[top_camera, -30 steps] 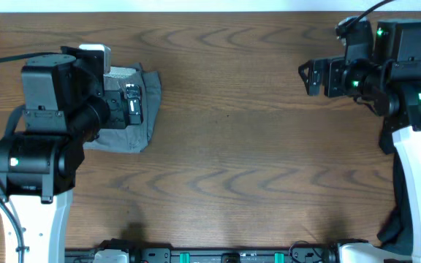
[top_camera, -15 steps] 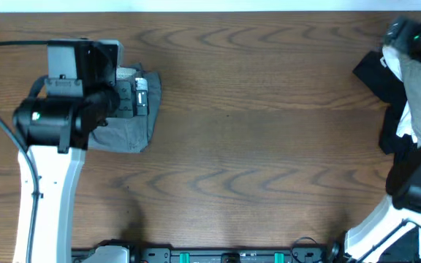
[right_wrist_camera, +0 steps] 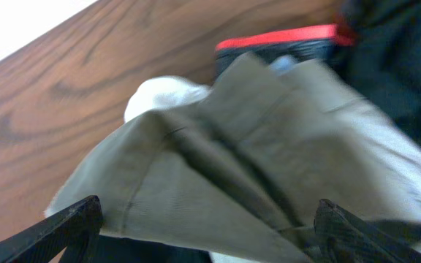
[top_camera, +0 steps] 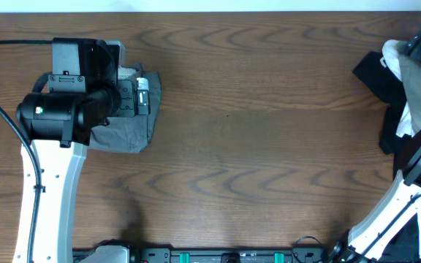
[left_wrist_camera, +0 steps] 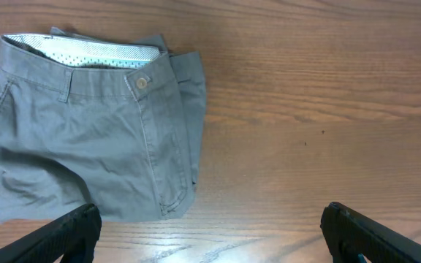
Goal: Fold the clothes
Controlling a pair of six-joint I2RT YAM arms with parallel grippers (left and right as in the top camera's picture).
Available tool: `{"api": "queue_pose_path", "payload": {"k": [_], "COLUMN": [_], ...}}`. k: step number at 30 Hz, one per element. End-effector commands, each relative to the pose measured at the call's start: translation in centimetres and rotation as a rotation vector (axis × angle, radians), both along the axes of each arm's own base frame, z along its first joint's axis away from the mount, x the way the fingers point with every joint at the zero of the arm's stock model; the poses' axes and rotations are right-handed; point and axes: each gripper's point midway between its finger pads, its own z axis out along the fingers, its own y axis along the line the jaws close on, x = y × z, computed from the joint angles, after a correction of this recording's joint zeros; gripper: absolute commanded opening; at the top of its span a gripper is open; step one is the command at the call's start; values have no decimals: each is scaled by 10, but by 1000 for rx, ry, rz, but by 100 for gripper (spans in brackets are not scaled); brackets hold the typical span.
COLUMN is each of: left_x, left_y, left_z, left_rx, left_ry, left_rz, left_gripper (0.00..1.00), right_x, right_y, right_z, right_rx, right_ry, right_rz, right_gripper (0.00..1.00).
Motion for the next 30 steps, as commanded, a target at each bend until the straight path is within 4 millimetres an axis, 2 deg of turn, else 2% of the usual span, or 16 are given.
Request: {"api": "queue_pose_path", "payload": {"k": [1,5,8,12,15,16,17,19,20,21,23,24,27,29,30], "left_x": [0,0,0,0,0,0,0,0,0,0,0,0,0,0,0], "left_y": [0,0,0,0,0,0,0,0,0,0,0,0,0,0,0], "left_z": [5,5,5,5,5,5,5,5,5,5,5,5,5,5,5], "left_rx": [-11,-11,-11,-11,-11,-11,-11,-11,-11,-11,-11,-11,-11,-11,-11], "left_ry": [-10,-10,-10,-8,-8,-8,-8,-8,-8,-8,-8,-8,-8,-8,-8], "left_rz": [16,16,16,16,16,16,16,16,16,16,16,16,16,16,16], "left_gripper": [98,98,98,98,98,98,98,98,98,98,98,98,98,98,98], "right_x": [11,6,3,0,-1,-2,-6,-7,-5,-3,5,10,17,11,8], "right_y": [20,16,18,19,14,10,0,-5,-3,1,15,26,65,97,110], "right_z": [1,-6,-16,-22,-23,-23,-22,-21,-16,-10,12,30,103,161,181], "right_rx": [-11,-38,-61,-91,-109,-120,-146,-160,-151,-134,-91,-67,-28,-19,-17], "right_ry": [-5,32,75,106,119,126,144,147,130,110,38,-17,-200,-322,-361], "right_rz": [178,185,225,286,262,233,167,124,127,138,191,230,357,438,470], "right_gripper": [89,85,69,71,69,64,39,13,2,1,1,1,1,1,1]}}
